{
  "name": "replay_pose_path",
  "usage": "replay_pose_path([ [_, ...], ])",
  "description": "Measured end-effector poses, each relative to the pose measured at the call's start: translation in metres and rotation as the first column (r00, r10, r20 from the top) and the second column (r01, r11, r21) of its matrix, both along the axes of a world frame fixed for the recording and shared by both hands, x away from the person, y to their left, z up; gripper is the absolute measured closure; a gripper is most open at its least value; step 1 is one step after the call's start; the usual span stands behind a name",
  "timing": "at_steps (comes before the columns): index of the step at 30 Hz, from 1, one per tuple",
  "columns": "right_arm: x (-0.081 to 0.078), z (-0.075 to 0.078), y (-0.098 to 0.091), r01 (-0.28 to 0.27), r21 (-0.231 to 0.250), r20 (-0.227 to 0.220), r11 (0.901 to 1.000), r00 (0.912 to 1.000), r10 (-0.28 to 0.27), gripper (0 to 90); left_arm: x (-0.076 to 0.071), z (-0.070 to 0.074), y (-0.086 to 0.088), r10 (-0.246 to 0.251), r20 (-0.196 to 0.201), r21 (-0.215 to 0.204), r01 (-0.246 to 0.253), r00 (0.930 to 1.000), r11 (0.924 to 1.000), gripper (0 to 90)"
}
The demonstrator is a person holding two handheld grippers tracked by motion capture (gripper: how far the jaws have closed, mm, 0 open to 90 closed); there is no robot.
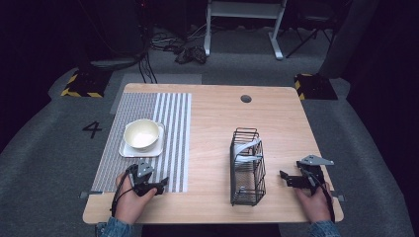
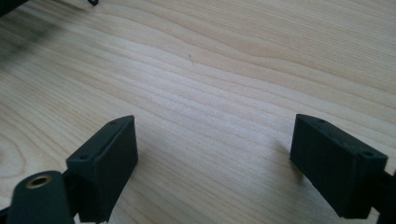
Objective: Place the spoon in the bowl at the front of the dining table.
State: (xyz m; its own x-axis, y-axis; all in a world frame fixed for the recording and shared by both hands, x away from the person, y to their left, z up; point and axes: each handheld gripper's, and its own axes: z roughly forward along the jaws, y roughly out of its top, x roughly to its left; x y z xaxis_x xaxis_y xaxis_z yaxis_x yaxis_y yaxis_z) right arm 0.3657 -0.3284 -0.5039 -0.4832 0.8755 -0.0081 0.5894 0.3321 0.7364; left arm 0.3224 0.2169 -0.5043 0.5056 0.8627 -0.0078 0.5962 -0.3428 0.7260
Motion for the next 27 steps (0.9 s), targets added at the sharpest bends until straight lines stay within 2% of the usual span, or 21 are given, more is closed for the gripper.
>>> replay_pose_path([
  [5,0.000,0.000,0.000,0.000,0.001,0.000,1.0000,1.0000,0.000,14.9,0.000,0.000,0.000,-0.006,0.001,0.000,0.006,1.0000,1.0000,21.0],
  [7,0.000,0.000,0.000,0.000,0.001,0.000,1.0000,1.0000,0.000,14.9,-0.001,0.001,0.000,-0.010,0.001,-0.011,0.010,1.0000,0.9999,23.7],
  [10,0.000,0.000,0.000,0.000,0.001,0.000,1.0000,1.0000,0.000,15.0,-0.001,0.008,0.000,-0.036,0.011,0.010,0.036,0.9993,0.9993,24.0],
  [14,0.000,0.000,0.000,0.001,0.001,0.001,1.0000,1.0000,-0.001,15.0,-0.002,0.018,-0.004,-0.064,0.027,0.003,0.064,0.9976,0.9979,23.6],
  [20,0.000,0.000,0.000,0.001,0.001,0.000,1.0000,1.0000,-0.001,15.0,-0.008,0.033,-0.007,-0.095,0.055,-0.032,0.096,0.9940,0.9948,23.4],
  [25,0.000,0.000,0.000,0.001,0.001,0.001,1.0000,1.0000,-0.001,15.0,-0.013,0.045,-0.008,-0.112,0.058,-0.069,0.116,0.9920,0.9908,22.1],
  [27,0.000,0.000,0.000,0.001,0.001,0.001,1.0000,1.0000,-0.001,15.0,-0.016,0.053,-0.010,-0.116,0.080,-0.097,0.124,0.9899,0.9875,21.9],
])
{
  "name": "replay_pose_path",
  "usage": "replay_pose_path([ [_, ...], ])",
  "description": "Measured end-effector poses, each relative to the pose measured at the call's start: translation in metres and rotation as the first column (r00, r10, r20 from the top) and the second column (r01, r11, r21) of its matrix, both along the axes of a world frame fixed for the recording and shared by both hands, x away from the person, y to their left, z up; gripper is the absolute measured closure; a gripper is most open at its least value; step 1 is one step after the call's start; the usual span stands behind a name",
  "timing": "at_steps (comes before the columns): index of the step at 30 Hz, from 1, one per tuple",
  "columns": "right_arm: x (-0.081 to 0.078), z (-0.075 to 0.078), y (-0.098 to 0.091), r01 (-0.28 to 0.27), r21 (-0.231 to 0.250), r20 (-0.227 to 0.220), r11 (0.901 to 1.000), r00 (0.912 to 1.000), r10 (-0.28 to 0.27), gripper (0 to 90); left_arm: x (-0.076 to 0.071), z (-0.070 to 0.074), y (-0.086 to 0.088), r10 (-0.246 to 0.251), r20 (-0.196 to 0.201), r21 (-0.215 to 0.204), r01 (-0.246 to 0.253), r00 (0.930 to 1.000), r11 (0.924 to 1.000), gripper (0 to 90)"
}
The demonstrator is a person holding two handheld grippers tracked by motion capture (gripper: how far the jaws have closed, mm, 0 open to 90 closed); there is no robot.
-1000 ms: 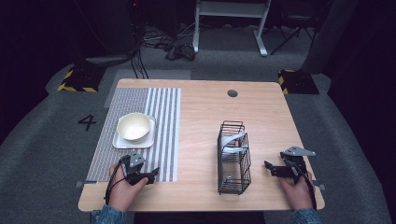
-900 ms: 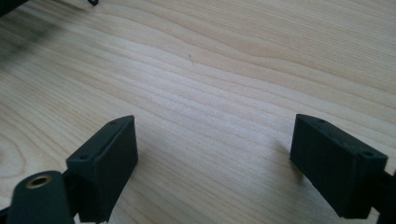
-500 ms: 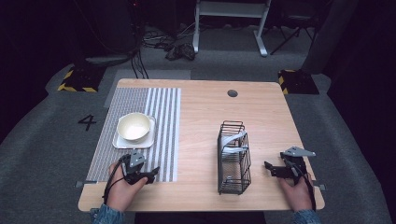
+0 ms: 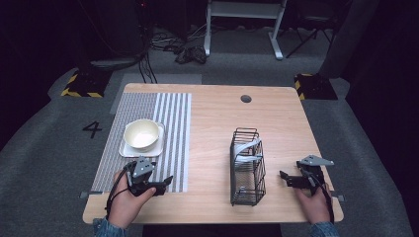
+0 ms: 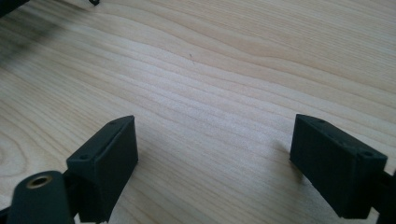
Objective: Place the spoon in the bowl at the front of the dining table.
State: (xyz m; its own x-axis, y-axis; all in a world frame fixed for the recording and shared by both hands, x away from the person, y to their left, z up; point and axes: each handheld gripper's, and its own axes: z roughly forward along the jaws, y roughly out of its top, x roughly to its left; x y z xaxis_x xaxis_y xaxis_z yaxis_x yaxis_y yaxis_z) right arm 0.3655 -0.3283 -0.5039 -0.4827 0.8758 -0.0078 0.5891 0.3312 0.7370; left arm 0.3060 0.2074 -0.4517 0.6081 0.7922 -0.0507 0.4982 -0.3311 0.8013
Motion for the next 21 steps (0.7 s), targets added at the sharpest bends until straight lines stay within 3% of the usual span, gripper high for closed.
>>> replay_pose_path([
  [3,0.000,0.000,0.000,0.000,0.000,0.000,1.0000,1.0000,0.000,15.0,-0.002,0.005,-0.001,-0.003,0.014,-0.012,0.003,0.9999,0.9999,21.7],
  [7,0.000,0.000,0.000,0.000,0.000,0.000,1.0000,1.0000,0.000,15.0,-0.004,0.014,-0.003,-0.019,0.058,-0.063,0.022,0.9981,0.9978,19.8],
  [11,0.000,0.000,0.000,0.000,0.000,0.000,1.0000,1.0000,0.000,15.0,-0.006,0.020,-0.005,-0.036,0.089,-0.070,0.043,0.9954,0.9966,18.0],
  [15,0.000,0.000,0.000,0.000,0.000,0.000,1.0000,1.0000,0.000,15.0,-0.008,0.028,-0.007,-0.042,0.133,-0.119,0.058,0.9902,0.9912,17.7],
  [21,0.000,0.000,0.000,0.000,0.000,0.000,1.0000,1.0000,0.000,15.0,-0.010,0.036,-0.010,-0.034,0.171,-0.159,0.062,0.9848,0.9853,17.4],
])
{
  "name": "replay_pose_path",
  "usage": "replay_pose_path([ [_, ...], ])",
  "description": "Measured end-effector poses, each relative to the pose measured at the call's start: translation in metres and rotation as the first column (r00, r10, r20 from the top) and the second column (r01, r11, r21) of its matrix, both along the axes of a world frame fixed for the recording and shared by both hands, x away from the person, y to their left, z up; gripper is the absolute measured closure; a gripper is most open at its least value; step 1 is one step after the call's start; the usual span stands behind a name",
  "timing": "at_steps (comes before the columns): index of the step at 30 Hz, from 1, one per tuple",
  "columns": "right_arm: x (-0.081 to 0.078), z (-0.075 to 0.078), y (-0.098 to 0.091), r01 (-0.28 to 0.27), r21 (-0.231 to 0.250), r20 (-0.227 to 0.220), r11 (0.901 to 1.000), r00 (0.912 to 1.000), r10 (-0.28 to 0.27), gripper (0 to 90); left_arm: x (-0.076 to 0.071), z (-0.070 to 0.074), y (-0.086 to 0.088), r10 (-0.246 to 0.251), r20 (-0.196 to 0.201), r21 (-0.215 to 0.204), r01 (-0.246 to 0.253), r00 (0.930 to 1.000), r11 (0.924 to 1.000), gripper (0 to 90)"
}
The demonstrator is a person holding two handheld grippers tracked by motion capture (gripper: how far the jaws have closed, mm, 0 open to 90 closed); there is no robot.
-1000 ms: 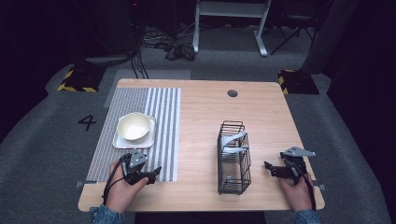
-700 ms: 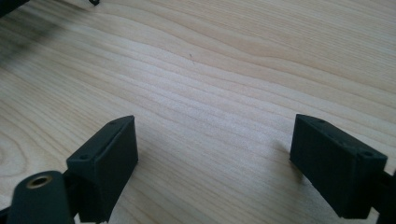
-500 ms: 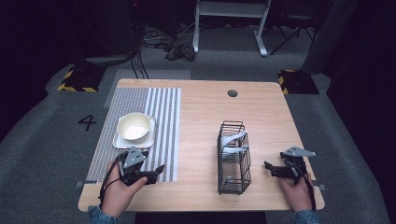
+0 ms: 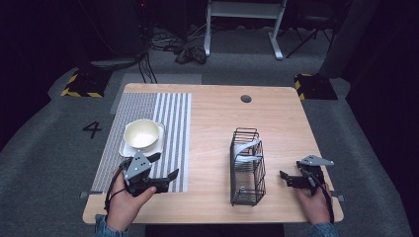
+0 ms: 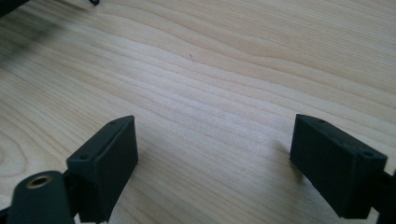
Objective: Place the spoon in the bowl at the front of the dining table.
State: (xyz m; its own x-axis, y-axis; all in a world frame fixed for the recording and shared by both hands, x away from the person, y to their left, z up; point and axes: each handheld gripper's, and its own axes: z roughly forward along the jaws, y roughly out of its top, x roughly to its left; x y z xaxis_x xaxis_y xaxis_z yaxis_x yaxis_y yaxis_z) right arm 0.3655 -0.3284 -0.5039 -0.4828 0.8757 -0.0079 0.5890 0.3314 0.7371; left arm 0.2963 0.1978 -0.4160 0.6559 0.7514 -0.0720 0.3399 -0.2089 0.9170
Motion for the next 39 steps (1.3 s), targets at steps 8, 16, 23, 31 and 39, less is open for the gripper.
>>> replay_pose_path([
  [8,0.000,0.000,0.000,0.001,0.000,-0.001,1.0000,1.0000,-0.001,15.0,0.000,0.008,-0.001,0.016,0.092,-0.014,-0.015,0.9957,0.9998,20.1],
  [16,0.000,0.000,0.000,0.001,0.000,-0.001,1.0000,1.0000,-0.001,15.0,0.004,0.010,-0.010,-0.011,0.097,0.002,0.011,0.9953,0.9999,21.5],
  [23,0.000,0.000,0.000,0.000,0.000,-0.001,1.0000,1.0000,0.000,14.9,0.006,0.015,-0.027,-0.059,0.107,-0.004,0.060,0.9925,0.9982,21.7],
  [31,0.000,0.000,0.000,0.000,0.000,-0.001,1.0000,1.0000,0.000,14.9,0.012,0.020,-0.050,-0.138,0.121,-0.002,0.139,0.9830,0.9903,22.0],
  [39,0.000,0.000,0.000,0.000,0.000,-0.001,1.0000,1.0000,0.000,15.0,0.016,0.024,-0.074,-0.217,0.129,0.002,0.219,0.9675,0.9758,22.2],
])
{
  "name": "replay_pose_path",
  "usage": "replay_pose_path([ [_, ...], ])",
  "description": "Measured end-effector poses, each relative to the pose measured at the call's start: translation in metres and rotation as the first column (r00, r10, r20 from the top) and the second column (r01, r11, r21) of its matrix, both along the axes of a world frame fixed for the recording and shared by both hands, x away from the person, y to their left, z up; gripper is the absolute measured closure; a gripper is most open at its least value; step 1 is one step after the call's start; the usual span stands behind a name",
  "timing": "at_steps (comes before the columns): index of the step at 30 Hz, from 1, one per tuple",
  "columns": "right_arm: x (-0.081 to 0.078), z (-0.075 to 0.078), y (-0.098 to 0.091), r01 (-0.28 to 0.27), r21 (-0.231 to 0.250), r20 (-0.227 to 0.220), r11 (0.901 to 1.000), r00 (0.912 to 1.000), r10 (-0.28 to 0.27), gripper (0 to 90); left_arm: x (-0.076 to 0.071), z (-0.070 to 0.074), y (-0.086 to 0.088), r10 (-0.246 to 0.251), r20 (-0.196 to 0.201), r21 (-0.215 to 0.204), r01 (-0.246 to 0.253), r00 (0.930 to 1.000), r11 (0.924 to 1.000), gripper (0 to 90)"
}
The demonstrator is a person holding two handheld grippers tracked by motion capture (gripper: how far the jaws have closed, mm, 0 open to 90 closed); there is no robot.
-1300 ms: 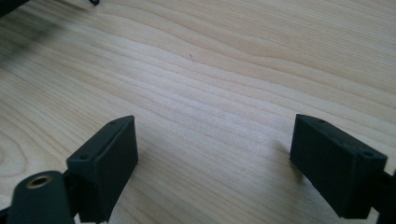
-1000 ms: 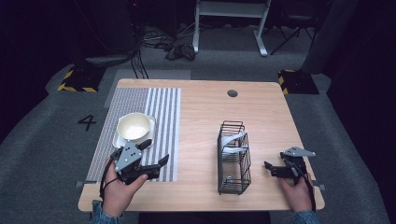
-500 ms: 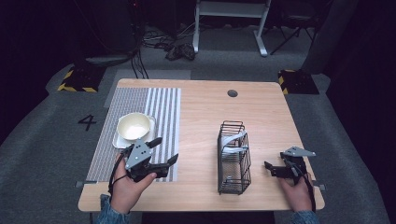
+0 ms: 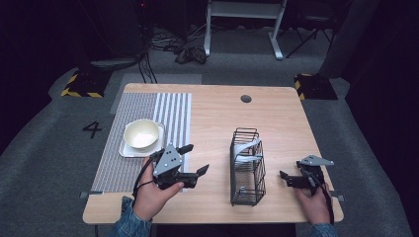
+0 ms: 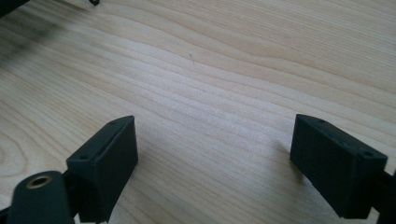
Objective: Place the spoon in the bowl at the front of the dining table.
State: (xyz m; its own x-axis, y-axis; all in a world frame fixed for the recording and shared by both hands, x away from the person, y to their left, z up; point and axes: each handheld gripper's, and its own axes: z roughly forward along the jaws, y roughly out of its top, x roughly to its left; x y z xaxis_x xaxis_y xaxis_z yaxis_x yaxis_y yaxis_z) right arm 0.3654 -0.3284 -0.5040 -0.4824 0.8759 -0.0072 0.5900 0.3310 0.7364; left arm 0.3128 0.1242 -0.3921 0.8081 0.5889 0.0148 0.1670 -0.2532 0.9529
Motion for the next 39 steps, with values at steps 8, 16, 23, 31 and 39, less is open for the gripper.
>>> replay_pose_path([
  [8,0.000,0.000,0.000,0.003,0.000,0.000,1.0000,1.0000,-0.003,14.9,0.000,0.005,-0.020,-0.070,0.023,-0.001,0.070,0.9973,0.9975,23.2],
  [16,0.000,0.000,0.000,0.003,0.000,0.000,1.0000,1.0000,-0.003,14.9,-0.006,0.010,-0.041,-0.141,0.032,-0.004,0.141,0.9895,0.9899,25.7],
  [23,0.000,0.000,0.000,0.003,0.000,0.000,1.0000,1.0000,-0.003,14.9,-0.012,0.013,-0.059,-0.197,0.036,-0.013,0.198,0.9797,0.9802,26.9],
  [31,0.000,0.000,0.000,0.005,0.001,0.001,1.0000,1.0000,-0.005,15.0,-0.021,0.013,-0.074,-0.265,0.025,-0.021,0.266,0.9638,0.9638,27.7],
  [39,0.000,0.000,0.000,0.005,0.001,0.001,1.0000,1.0000,-0.005,15.0,-0.024,0.008,-0.084,-0.320,0.008,-0.009,0.320,0.9473,0.9473,37.1],
])
